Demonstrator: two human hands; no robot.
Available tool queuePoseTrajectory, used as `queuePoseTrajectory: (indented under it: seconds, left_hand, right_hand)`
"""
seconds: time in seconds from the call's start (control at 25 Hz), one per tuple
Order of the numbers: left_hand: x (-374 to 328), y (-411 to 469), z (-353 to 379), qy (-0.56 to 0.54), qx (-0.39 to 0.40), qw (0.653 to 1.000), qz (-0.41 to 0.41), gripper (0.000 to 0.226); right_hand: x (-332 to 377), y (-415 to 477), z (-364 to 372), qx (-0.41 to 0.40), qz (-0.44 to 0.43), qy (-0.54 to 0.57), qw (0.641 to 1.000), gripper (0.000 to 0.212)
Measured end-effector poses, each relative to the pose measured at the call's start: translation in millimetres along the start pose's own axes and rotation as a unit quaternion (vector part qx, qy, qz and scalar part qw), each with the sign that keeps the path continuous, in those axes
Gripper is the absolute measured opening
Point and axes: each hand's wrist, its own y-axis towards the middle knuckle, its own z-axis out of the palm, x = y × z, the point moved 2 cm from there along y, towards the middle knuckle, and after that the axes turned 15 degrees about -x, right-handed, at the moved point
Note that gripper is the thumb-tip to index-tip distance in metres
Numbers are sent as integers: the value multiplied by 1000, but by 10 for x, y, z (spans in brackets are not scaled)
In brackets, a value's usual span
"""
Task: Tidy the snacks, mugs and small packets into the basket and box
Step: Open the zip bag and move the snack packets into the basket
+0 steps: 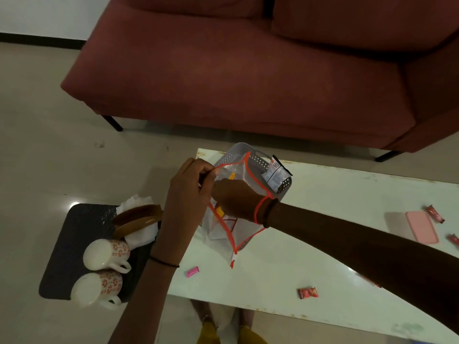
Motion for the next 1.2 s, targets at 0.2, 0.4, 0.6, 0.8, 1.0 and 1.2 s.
queuePoseTrajectory:
  seconds: [0.2, 0.4, 0.6, 0.8, 1.0, 1.2]
  left_hand:
    - [237, 255, -152, 4, 22, 1000, -13, 18]
    - [458, 460, -320, -7, 21, 999, -40, 18]
    - [524, 558, -381, -17, 1, 999, -45, 5]
    - [637, 636, -349, -31, -20, 997, -73, 13]
    - [741, 700, -344, -57, -38, 992, -107, 9]
    - [829, 764, -315, -64, -32, 991, -117, 7]
  right_hand:
    - [-5, 67, -574, -10, 26, 153, 988, 29]
    - [-127, 63, -1114, -74, 47, 299, 950, 23]
    - [-411, 104, -1493, -179, 186, 681, 686, 20]
    - [-1257, 350, -1300, -236, 346, 680, 602, 16]
    - [-2005, 567, -333, -203, 476, 260, 815, 44]
    - [-2167, 575, 586, -82, 447, 153, 877, 50]
